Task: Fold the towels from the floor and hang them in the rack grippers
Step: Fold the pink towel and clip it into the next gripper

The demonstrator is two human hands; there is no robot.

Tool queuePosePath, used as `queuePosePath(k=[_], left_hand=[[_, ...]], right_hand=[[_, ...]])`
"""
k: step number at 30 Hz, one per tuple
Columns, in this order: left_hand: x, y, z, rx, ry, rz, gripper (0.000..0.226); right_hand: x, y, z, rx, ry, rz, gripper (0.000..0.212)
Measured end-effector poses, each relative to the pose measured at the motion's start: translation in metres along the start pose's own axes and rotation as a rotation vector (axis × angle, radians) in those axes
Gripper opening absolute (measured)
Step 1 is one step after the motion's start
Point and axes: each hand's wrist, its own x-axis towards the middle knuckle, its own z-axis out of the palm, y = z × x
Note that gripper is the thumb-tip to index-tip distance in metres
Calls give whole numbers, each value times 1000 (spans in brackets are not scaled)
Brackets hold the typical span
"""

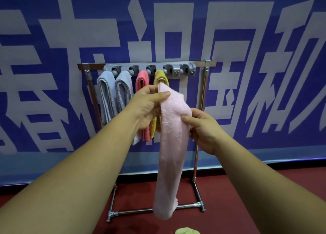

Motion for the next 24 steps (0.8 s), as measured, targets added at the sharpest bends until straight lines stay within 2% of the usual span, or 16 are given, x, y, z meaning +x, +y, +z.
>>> queuePosePath(k=[5,7,10,15,17,20,21,24], left_hand=[[-11,-5,-10,54,-311,-136,57],[-15,-15,-17,33,-376,-192,58],[-21,-26,-22,-16,-351,-237,56],[-19,-41,-23,20,-229,-263,84],[-19,-45,-22,47,-192,-265,76],[-23,-48,-17,80,-214,-264,28],[-25,-48,-17,84,-228,-268,19],[-28,-52,-18,138,-273,-274,26]], right_hand=[[5,-27,4,188,-35,-10,29],[9,-38,3,223,-32,-9,30],[13,-45,2,219,6,13,30],[15,-47,-3,219,68,49,35],[16,-47,-3,207,98,45,34],[17,-48,2,162,177,45,30],[18,-48,3,158,200,43,28],[20,-52,3,166,238,44,25]])
